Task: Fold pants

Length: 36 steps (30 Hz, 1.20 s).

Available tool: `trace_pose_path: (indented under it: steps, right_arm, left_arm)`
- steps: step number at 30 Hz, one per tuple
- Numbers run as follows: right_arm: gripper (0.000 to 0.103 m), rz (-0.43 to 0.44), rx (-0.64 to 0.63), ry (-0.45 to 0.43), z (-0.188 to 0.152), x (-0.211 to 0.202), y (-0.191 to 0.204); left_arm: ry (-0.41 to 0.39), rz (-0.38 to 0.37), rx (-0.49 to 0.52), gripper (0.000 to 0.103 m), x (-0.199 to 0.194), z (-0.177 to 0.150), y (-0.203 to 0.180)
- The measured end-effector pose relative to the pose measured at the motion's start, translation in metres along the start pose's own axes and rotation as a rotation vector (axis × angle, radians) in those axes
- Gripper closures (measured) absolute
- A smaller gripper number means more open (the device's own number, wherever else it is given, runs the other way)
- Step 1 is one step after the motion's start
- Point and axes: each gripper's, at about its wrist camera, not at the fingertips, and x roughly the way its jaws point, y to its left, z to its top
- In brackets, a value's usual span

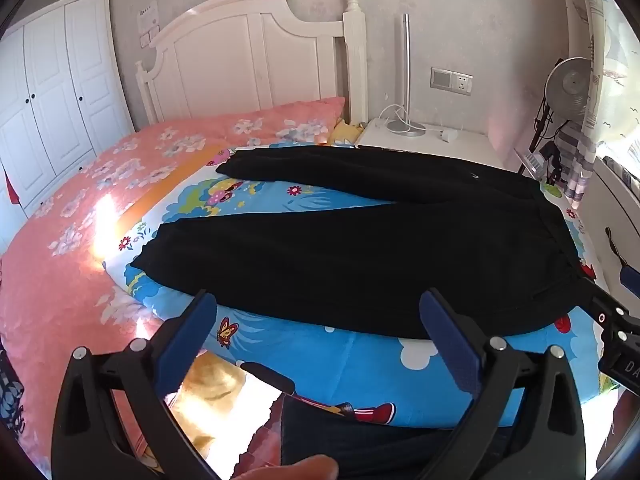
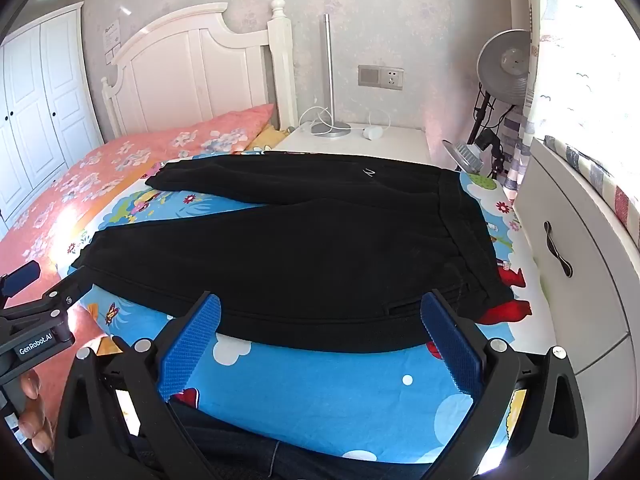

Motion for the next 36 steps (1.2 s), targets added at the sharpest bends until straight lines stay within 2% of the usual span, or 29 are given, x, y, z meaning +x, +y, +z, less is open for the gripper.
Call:
trace_pose_path:
  steps: [36]
  right_arm:
    - [0.006,-0.002,-0.003,-0.007,0.0015,-0.0014,0.0001]
  left_arm:
    - [0.006,-0.002,-0.007,0.002,-0.0019,-0.0005,-0.0002]
